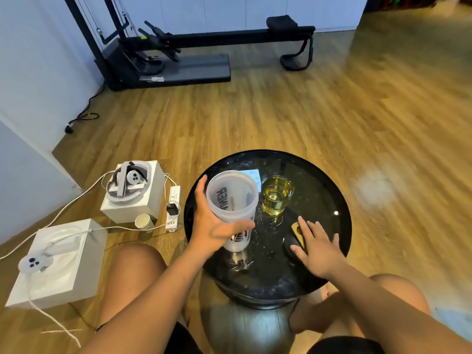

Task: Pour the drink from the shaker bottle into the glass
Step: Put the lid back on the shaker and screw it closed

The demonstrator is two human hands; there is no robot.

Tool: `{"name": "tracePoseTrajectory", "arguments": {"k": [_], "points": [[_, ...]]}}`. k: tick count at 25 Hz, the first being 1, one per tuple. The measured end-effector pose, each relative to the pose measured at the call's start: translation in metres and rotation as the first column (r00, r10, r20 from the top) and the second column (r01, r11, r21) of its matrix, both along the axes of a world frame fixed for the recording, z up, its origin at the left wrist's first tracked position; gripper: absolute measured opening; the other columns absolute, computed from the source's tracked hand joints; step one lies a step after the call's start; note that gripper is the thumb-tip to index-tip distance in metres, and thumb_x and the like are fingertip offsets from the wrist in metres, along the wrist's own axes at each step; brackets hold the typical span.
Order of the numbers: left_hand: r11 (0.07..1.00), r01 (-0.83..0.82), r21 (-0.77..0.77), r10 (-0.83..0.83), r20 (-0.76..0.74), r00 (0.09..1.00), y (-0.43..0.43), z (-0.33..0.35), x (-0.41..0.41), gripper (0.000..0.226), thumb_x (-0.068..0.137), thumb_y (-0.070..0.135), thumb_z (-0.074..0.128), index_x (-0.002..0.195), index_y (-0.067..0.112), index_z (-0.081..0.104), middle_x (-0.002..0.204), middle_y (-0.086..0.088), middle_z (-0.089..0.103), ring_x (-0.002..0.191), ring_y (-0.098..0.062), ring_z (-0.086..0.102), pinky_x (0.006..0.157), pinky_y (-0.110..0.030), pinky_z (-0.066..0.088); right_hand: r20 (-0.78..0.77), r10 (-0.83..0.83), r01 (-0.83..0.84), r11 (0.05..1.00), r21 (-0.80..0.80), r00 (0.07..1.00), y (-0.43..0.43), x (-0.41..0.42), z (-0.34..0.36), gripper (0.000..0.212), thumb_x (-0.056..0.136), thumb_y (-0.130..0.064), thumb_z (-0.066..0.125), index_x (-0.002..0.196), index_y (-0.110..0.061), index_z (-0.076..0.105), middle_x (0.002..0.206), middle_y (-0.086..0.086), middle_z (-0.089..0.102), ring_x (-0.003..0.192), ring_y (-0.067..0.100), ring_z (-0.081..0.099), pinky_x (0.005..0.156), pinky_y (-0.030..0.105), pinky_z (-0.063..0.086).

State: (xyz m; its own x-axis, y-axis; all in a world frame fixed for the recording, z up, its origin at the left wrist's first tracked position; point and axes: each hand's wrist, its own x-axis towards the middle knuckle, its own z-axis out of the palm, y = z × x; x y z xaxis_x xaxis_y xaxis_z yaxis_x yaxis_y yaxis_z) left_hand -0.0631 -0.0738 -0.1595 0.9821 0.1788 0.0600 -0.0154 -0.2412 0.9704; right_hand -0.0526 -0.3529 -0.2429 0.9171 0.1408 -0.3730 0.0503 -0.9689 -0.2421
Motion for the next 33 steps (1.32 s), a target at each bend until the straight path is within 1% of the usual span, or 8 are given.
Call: {"name": "tracePoseTrajectory", "arguments": {"k": [3,6,11,17,21,24,27,33], "points": [[1.000,0.017,-0.013,-0.016,0.041,0.999,0.003,-0.006,0.004,0.130,0.041,0.049,0.100,0.148,0.010,0.037,0.145,-0.008,0.053,0.138,-0.021,0.050,0.115,-0.052,0.041,0.030,-0.133,0.125,0.974,0.187,0.991,0.004,0.002,0.004,0.094,0.089,-0.058,0.053,0.153,-0.030,-0.008,0.162,0.003,0.014,0.150,0.021,0.001,0.116,0.058,0.006],[0.999,0.012,-0.034,-0.011,0.038,0.999,0.007,-0.011,0.004,0.119,0.046,0.038,0.099,0.147,0.020,0.039,0.145,-0.005,0.052,0.138,-0.021,0.049,0.115,-0.055,0.042,0.127,-0.223,0.162,0.914,0.372,0.966,0.012,0.020,0.014,0.105,0.077,-0.062,0.066,0.154,-0.030,0.001,0.160,0.004,0.024,0.147,0.021,0.016,0.115,0.046,0.019],[1.000,0.001,0.007,-0.001,0.004,1.000,0.006,-0.024,0.003,0.115,0.040,0.066,0.096,0.137,0.058,0.033,0.139,0.018,0.050,0.135,-0.005,0.048,0.113,-0.040,0.045,0.144,-0.363,0.215,0.779,0.589,0.920,0.043,0.057,0.029,0.120,0.060,-0.061,0.081,0.151,-0.034,0.008,0.150,-0.004,0.037,0.136,0.016,0.037,0.102,0.031,0.031],[1.000,-0.010,0.030,0.011,-0.027,1.000,0.004,-0.032,0.006,0.110,0.041,0.049,0.094,0.122,0.076,0.025,0.132,0.025,0.048,0.125,0.010,0.048,0.096,-0.009,0.043,0.068,-0.441,0.286,0.684,0.671,0.895,0.057,0.075,0.016,0.124,0.050,-0.058,0.087,0.148,-0.037,0.014,0.152,-0.003,0.035,0.137,0.018,0.036,0.108,0.038,0.033],[1.000,0.015,0.016,-0.014,-0.070,0.997,0.003,-0.028,0.005,0.110,0.042,0.049,0.090,0.130,0.058,0.024,0.132,0.018,0.048,0.122,0.015,0.046,0.090,-0.001,0.042,0.050,-0.474,0.315,0.657,0.685,0.879,0.055,0.079,0.010,0.125,0.048,-0.059,0.088,0.147,-0.035,0.017,0.149,-0.001,0.040,0.134,0.019,0.040,0.109,0.040,0.035],[1.000,0.012,-0.018,-0.013,-0.084,0.996,0.002,-0.026,0.005,0.119,0.040,0.048,0.089,0.141,0.039,0.026,0.136,0.009,0.049,0.127,0.002,0.049,0.098,-0.015,0.045,0.062,-0.451,0.299,0.683,0.666,0.891,0.055,0.082,0.012,0.125,0.048,-0.060,0.087,0.148,-0.035,0.016,0.152,-0.002,0.037,0.136,0.018,0.036,0.106,0.035,0.031],[1.000,0.005,-0.009,-0.006,-0.083,0.997,0.001,-0.025,0.004,0.119,0.040,0.048,0.089,0.140,0.042,0.025,0.136,0.008,0.049,0.129,-0.005,0.049,0.103,-0.029,0.048,0.083,-0.415,0.280,0.736,0.617,0.906,0.047,0.081,0.011,0.121,0.055,-0.059,0.085,0.150,-0.028,0.017,0.152,0.000,0.037,0.137,0.019,0.037,0.104,0.033,0.031],[1.000,0.021,-0.016,-0.022,-0.027,0.999,0.003,-0.028,0.004,0.119,0.046,0.047,0.090,0.146,0.028,0.028,0.140,0.000,0.048,0.133,-0.014,0.049,0.110,-0.040,0.047,0.028,-0.253,0.235,0.931,0.279,0.967,0.018,0.050,0.004,0.118,0.064,-0.073,0.070,0.152,-0.014,0.017,0.154,0.010,0.034,0.141,0.028,0.031,0.108,0.043,0.034]]}}
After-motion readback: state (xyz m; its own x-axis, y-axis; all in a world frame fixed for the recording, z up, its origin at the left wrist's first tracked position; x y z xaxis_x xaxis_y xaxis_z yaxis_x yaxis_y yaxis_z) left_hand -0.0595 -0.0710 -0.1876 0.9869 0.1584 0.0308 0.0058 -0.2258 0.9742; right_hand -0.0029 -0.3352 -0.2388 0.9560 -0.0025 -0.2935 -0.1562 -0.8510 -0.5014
